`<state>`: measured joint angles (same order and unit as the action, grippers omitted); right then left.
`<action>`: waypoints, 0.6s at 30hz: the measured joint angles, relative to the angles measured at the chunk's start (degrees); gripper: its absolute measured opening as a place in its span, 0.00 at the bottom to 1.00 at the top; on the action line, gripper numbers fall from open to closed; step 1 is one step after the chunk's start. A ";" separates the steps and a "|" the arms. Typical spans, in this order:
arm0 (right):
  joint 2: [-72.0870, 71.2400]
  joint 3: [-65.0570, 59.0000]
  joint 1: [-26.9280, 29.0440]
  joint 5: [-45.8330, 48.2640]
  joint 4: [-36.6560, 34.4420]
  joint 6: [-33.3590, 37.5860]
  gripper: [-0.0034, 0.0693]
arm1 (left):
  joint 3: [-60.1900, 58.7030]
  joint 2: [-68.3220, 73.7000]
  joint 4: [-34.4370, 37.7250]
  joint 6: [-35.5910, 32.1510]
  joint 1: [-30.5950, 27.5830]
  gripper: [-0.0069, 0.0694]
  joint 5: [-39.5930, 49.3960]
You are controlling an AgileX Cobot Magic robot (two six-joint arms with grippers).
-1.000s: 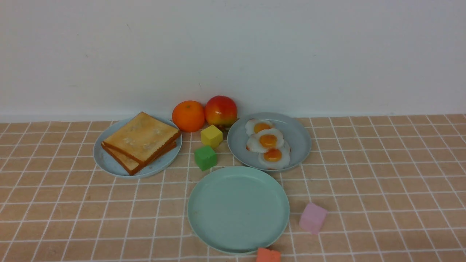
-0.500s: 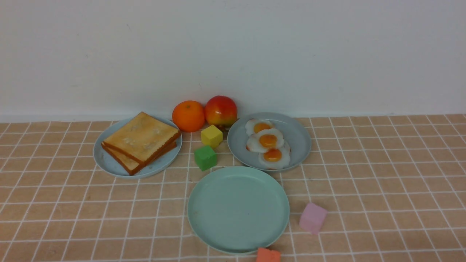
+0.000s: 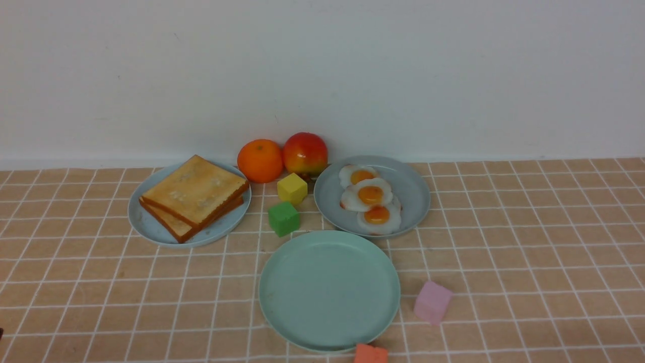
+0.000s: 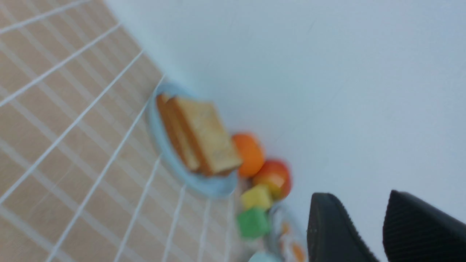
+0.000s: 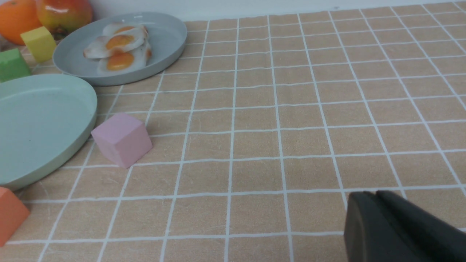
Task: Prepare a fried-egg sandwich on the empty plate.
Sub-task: Use the left arm to grab a slice of bread
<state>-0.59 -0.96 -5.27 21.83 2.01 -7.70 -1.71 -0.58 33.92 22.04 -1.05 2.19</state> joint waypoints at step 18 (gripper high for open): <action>0.00 -0.42 0.00 -3.66 -0.46 -1.23 0.12 | 32.81 33.28 -2.93 -37.06 11.40 0.07 36.66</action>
<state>-0.59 -1.38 -5.27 18.18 1.55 -8.93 31.10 32.69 30.99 -15.02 10.36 38.86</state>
